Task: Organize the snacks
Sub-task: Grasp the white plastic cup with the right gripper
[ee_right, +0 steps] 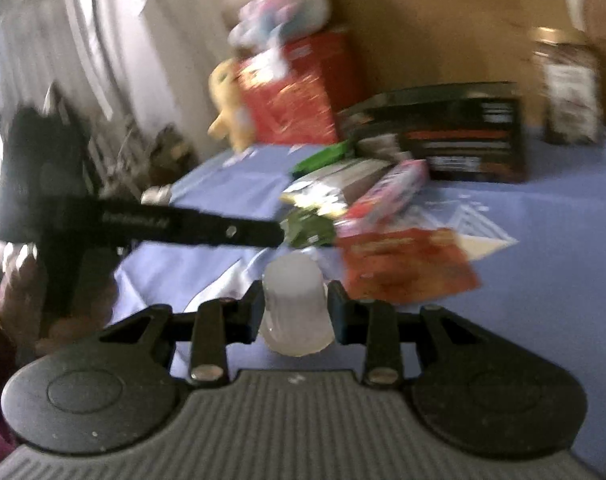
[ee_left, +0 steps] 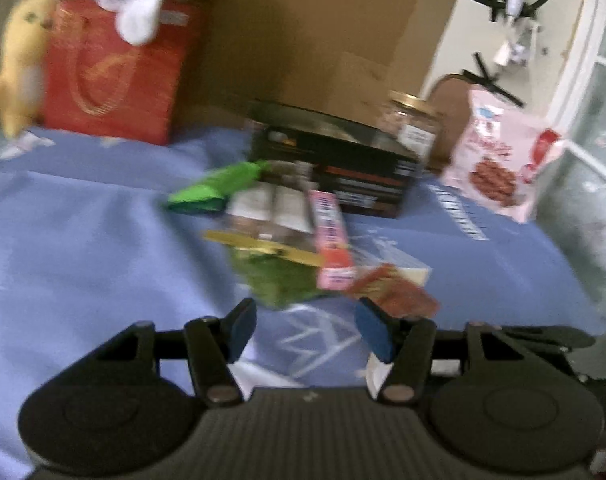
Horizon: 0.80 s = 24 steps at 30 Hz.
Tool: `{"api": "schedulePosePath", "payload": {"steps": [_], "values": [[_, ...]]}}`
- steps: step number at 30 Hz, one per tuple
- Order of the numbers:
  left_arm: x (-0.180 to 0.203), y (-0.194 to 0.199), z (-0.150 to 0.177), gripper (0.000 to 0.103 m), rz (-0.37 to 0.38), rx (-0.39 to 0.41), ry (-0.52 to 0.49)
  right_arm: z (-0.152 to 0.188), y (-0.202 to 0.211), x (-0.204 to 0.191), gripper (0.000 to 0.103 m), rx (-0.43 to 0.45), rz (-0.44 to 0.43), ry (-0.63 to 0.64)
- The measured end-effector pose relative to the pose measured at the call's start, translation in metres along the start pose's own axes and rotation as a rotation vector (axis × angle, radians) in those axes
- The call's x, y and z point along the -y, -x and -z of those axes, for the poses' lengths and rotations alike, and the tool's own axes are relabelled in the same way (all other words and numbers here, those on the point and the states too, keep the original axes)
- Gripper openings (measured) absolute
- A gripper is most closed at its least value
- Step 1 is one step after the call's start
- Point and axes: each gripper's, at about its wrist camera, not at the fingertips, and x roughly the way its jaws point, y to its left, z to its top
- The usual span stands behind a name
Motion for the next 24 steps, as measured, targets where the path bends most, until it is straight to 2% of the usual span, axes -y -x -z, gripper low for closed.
{"api": "schedulePosePath", "payload": {"steps": [5,10,17,20,24], "values": [[-0.019,0.009,0.005,0.056,-0.065,0.009,0.017,-0.002,-0.028,-0.012,0.042,-0.042,0.022,0.046],[-0.027,0.009,0.012,0.056,-0.073,-0.003,0.02,0.004,-0.016,-0.017,0.061,-0.035,0.047,0.041],[-0.032,0.008,0.018,0.056,-0.095,-0.004,0.014,0.018,0.0,-0.009,0.063,-0.044,0.095,-0.014],[-0.034,0.01,0.019,0.056,-0.103,0.004,0.015,0.022,0.002,-0.014,0.063,-0.04,0.109,0.0],[-0.04,0.02,0.019,0.052,-0.045,0.001,0.04,0.022,-0.002,-0.023,0.063,-0.042,0.124,0.055]]}}
